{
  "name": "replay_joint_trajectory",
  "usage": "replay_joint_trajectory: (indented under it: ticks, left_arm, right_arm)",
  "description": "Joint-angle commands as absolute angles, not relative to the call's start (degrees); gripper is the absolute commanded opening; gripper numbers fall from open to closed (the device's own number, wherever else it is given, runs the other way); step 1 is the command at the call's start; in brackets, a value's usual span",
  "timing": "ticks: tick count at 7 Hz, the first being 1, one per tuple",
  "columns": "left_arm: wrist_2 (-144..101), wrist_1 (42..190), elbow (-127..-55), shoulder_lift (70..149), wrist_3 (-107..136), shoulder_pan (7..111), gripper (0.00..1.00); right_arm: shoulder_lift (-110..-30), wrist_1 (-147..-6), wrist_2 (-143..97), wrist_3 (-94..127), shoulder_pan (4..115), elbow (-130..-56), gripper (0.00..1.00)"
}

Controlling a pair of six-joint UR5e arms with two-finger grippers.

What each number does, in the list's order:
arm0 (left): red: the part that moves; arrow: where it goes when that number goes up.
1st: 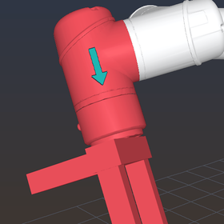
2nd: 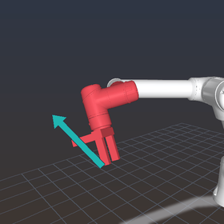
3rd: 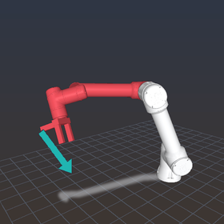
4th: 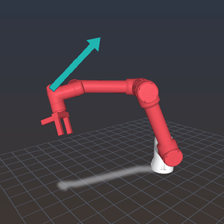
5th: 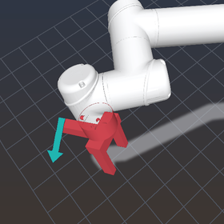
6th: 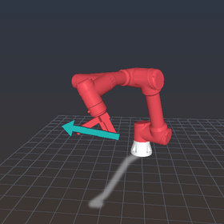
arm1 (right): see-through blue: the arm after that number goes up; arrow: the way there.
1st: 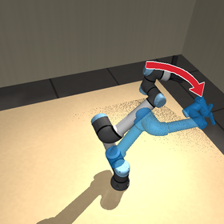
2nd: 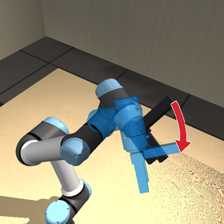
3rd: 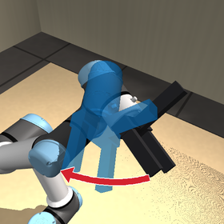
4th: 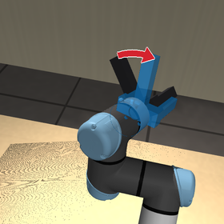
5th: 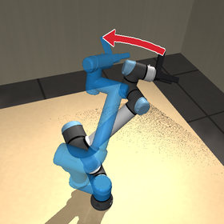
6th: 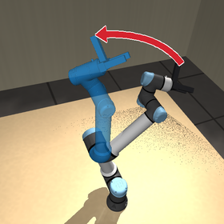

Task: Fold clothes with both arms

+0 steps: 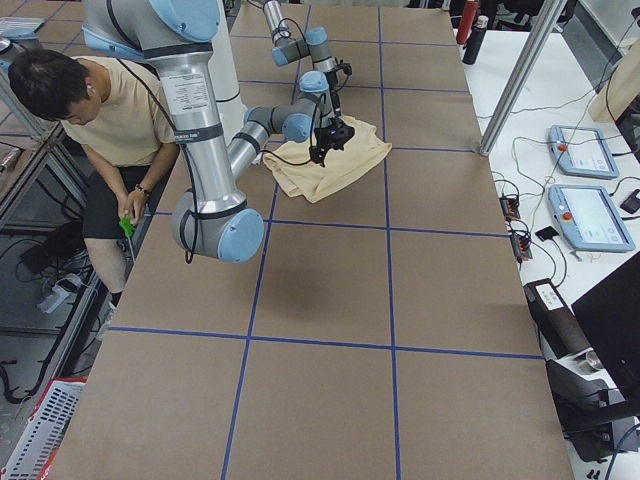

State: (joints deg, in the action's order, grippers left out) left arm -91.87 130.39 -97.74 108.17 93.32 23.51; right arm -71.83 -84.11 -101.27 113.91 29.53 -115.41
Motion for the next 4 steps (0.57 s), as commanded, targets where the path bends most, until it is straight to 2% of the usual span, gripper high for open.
replay_joint_trajectory:
  ticks: [1,4]
  left_arm:
    - [-91.85,130.25,-97.82,108.11,93.25,23.81,0.50]
    - [-91.85,130.17,-97.73,107.93,93.34,23.82,0.47]
  right_arm:
    - [-70.85,-84.46,-101.42,113.99,29.53,-115.40,1.00]
    - [-70.58,-84.46,-101.51,114.08,29.79,-115.58,1.00]
